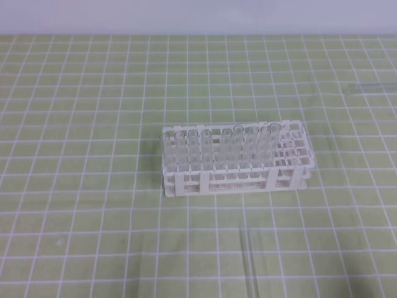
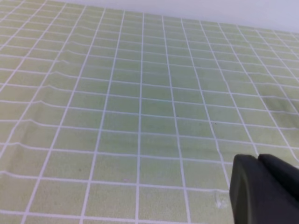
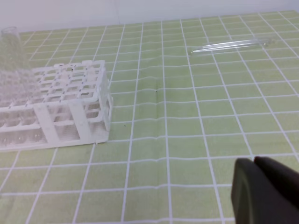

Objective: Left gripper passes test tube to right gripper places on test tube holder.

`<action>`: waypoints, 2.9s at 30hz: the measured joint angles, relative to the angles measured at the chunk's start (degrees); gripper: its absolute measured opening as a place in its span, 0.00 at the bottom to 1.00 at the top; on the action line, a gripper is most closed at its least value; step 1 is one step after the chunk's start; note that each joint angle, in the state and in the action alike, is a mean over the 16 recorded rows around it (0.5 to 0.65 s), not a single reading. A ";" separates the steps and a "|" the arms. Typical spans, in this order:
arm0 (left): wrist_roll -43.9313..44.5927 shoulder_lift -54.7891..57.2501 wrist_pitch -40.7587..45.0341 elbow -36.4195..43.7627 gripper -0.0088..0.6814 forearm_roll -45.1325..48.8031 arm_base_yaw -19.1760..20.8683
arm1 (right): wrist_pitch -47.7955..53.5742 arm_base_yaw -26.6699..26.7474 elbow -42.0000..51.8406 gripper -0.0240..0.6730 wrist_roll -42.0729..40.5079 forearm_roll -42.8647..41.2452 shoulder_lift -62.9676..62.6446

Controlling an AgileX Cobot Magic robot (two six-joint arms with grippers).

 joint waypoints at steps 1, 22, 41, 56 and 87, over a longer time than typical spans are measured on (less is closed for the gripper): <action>-0.02 0.00 -0.11 0.04 0.01 0.04 0.00 | 0.00 0.00 0.00 0.01 0.00 0.00 0.00; -4.45 -0.23 -10.68 0.13 0.01 -23.15 0.00 | 0.00 0.00 0.00 0.01 0.00 0.00 0.00; 5.74 12.57 11.29 -14.97 0.01 -38.78 0.00 | 0.00 0.00 0.00 0.01 0.00 0.00 0.04; 18.38 49.35 37.96 -45.28 0.01 -26.81 -5.05 | 0.00 0.00 0.00 0.01 0.00 0.00 0.04; -14.67 101.67 39.81 -75.83 0.09 -0.72 -55.73 | 0.00 0.00 0.00 0.01 0.00 0.00 0.04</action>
